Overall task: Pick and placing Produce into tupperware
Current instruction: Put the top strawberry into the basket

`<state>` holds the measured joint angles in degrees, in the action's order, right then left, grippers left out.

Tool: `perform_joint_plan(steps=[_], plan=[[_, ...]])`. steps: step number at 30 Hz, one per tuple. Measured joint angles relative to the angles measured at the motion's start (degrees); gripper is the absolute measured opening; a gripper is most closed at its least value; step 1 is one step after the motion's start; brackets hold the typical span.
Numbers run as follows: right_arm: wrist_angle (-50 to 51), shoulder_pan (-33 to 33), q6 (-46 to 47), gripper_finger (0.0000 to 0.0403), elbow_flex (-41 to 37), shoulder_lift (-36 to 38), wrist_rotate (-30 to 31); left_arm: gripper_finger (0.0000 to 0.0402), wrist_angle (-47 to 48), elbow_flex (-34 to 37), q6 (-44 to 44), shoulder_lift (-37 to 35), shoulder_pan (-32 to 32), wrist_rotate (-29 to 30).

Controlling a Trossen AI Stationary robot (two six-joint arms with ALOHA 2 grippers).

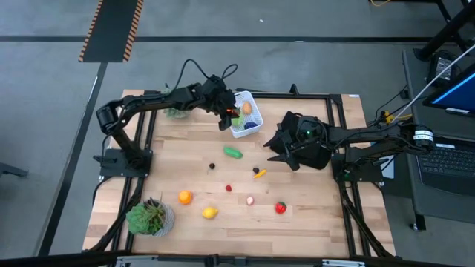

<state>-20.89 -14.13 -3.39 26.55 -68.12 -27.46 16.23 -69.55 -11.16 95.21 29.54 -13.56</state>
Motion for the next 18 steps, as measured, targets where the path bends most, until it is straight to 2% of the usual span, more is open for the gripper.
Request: perform_joint_plan(steps=[8, 18], plan=[[-0.3, 0.0, 0.2, 0.0289, 0.0, 0.0, 0.0, 0.0133, -0.6, -0.4, 0.0, 7.3, -0.3, 0.6], [-0.1, 0.0, 0.2, 0.0289, 0.0, 0.0, -0.1, 0.0134, 2.6, -6.5, -1.5, 15.1, -0.2, 0.7]])
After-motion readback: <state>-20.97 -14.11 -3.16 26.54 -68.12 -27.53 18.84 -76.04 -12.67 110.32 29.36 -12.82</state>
